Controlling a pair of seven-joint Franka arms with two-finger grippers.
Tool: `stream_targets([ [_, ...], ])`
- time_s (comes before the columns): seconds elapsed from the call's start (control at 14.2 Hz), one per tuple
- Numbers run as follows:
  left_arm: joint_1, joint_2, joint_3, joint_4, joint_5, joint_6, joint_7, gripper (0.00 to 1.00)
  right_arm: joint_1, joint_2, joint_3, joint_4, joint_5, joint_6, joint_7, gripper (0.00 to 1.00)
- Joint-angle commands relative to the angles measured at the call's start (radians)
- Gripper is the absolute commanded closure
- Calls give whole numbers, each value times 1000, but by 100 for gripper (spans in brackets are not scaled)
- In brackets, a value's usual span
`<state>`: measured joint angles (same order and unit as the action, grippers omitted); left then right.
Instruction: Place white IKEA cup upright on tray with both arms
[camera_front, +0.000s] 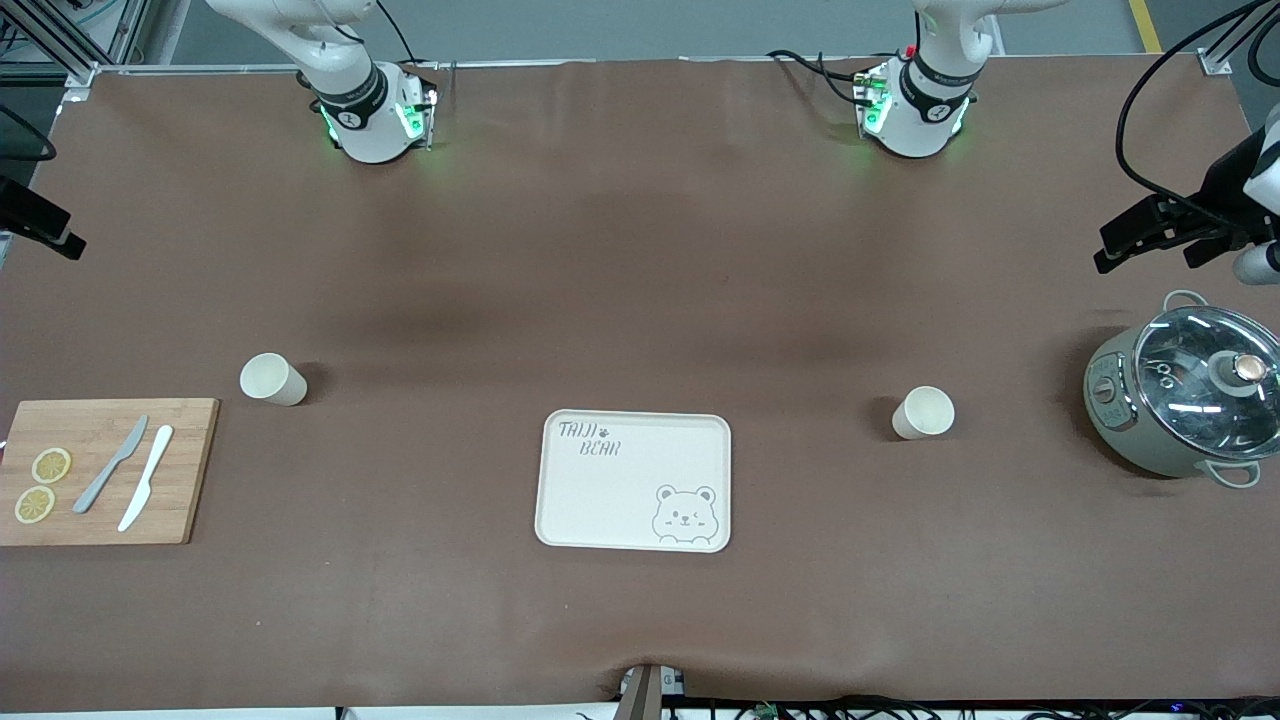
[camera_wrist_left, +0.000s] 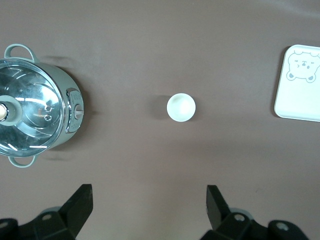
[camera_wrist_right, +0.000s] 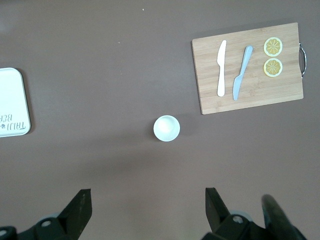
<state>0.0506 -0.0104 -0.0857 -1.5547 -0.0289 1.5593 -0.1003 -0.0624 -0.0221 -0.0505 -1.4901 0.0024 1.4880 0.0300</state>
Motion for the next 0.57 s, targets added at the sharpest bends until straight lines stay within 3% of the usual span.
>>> stream_targets([
  [0.0, 2, 4, -2, 18, -8, -5, 5, 0, -11, 10, 6, 22, -7, -12, 7, 0],
  [0.28, 6, 7, -2, 19, -8, -4, 7, 0, -10, 10, 6, 22, -7, -12, 7, 0],
  [0.49, 5, 65, -2, 60, -8, 1, 7, 0, -11, 10, 6, 22, -7, -14, 7, 0],
])
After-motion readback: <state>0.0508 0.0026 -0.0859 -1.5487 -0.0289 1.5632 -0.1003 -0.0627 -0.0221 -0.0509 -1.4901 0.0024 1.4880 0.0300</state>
